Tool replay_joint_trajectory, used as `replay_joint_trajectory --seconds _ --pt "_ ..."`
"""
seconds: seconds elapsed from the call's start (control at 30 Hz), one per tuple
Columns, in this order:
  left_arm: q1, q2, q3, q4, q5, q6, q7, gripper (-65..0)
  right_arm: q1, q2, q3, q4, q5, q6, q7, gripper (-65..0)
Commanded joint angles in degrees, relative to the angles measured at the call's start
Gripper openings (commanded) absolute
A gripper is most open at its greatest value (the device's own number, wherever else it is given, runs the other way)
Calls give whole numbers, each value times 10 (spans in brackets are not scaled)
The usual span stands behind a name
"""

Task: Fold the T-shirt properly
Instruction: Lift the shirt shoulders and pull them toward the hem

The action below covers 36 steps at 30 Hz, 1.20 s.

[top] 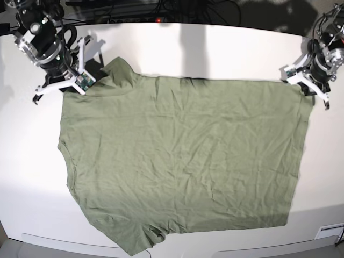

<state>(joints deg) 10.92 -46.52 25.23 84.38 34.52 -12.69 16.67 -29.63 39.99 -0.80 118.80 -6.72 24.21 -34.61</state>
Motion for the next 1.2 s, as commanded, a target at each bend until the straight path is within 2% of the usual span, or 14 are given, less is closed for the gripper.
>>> replay_joint_trajectory --seconds 0.0,0.23,0.53,0.7,0.8,0.93,1.17 --pt "-13 -13 -4 5 4 7 3 -650 10 8 4 0 -1 -9 8 -650" --pt "-52 -11 -4 5 -49 7 5 -650 70 5 2 -68 52 -9 17 -650" --pt "-82 -13 -4 5 -61 7 30 -650 135 5 -31 -104 55 -10 16 -650" --pt "-106 -11 -4 5 -120 7 26 -650 171 5 -49 -104 55 -25 17 -650" --pt "-115 -11 -4 5 -132 7 26 -650 191 3 -52 -105 55 -38 17 -650" --pt "-128 -10 -4 5 -134 7 9 -650 221 -13 -52 -116 62 -43 18 -650" --pt "-157 26 -4 5 -209 7 2 -650 298 -64 -52 -219 76 -41 25 -650"
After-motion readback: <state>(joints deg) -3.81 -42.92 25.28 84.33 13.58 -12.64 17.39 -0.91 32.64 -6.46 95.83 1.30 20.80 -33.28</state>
